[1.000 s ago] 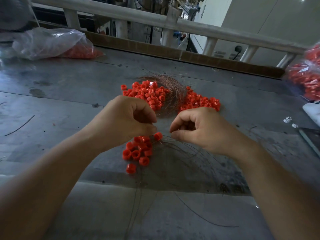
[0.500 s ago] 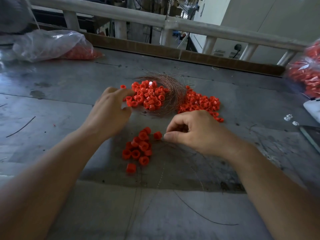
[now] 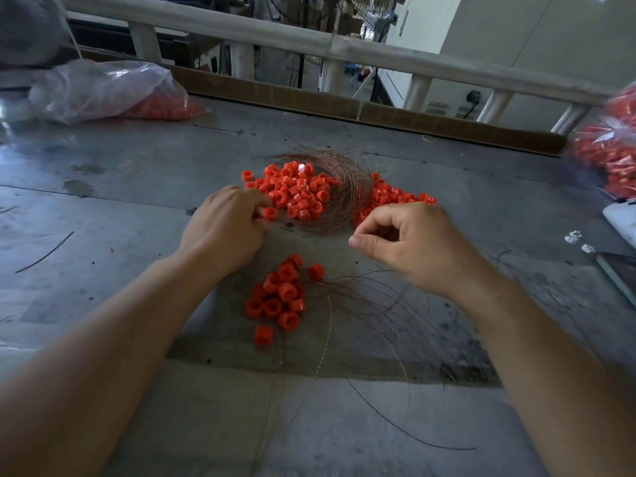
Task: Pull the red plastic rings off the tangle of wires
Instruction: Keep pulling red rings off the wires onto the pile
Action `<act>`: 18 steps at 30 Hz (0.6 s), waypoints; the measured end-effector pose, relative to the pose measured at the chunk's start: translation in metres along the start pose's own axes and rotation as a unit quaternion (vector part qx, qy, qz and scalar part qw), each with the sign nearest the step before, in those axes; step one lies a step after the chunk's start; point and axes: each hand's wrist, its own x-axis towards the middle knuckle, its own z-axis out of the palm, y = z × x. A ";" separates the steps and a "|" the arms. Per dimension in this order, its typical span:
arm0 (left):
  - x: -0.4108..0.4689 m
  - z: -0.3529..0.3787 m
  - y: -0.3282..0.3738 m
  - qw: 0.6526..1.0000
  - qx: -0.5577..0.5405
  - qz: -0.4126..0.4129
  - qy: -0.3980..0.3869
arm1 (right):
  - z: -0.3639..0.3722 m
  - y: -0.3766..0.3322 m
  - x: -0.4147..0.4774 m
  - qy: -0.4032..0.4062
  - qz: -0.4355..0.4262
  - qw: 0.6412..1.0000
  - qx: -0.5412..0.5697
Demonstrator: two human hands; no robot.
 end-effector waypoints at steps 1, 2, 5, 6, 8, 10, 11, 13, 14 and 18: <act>-0.001 -0.001 0.002 1.000 -0.023 -0.007 0.016 | -0.001 0.001 0.000 0.011 0.004 1.000 -0.007; -0.003 -0.004 0.005 0.998 -0.049 -0.013 0.029 | -0.001 0.003 0.001 0.020 0.007 1.000 -0.015; -0.009 -0.011 0.015 0.992 -0.121 -0.003 0.032 | 0.001 0.007 0.004 0.033 0.006 0.999 -0.040; -0.012 -0.012 0.019 0.991 -0.135 0.010 0.019 | 0.003 0.008 0.005 0.029 -0.004 0.998 -0.050; -0.017 -0.013 0.026 0.990 -0.138 0.039 -0.003 | 0.010 0.010 0.007 0.006 -0.038 0.996 -0.078; -0.021 -0.012 0.030 0.990 -0.132 0.053 -0.014 | 0.018 0.012 0.010 -0.023 -0.073 0.991 -0.107; -0.022 -0.012 0.031 0.989 -0.134 0.054 -0.016 | 0.021 0.013 0.011 -0.036 -0.086 0.989 -0.118; -0.023 -0.013 0.032 0.988 -0.148 0.049 -0.018 | 0.026 0.013 0.012 -0.058 -0.100 0.985 -0.131; -0.023 -0.014 0.033 0.987 -0.154 0.046 -0.018 | 0.027 0.013 0.013 -0.067 -0.102 0.983 -0.136; -0.023 -0.015 0.032 0.987 -0.151 0.044 -0.020 | 0.027 0.016 0.016 -0.080 -0.101 0.980 -0.152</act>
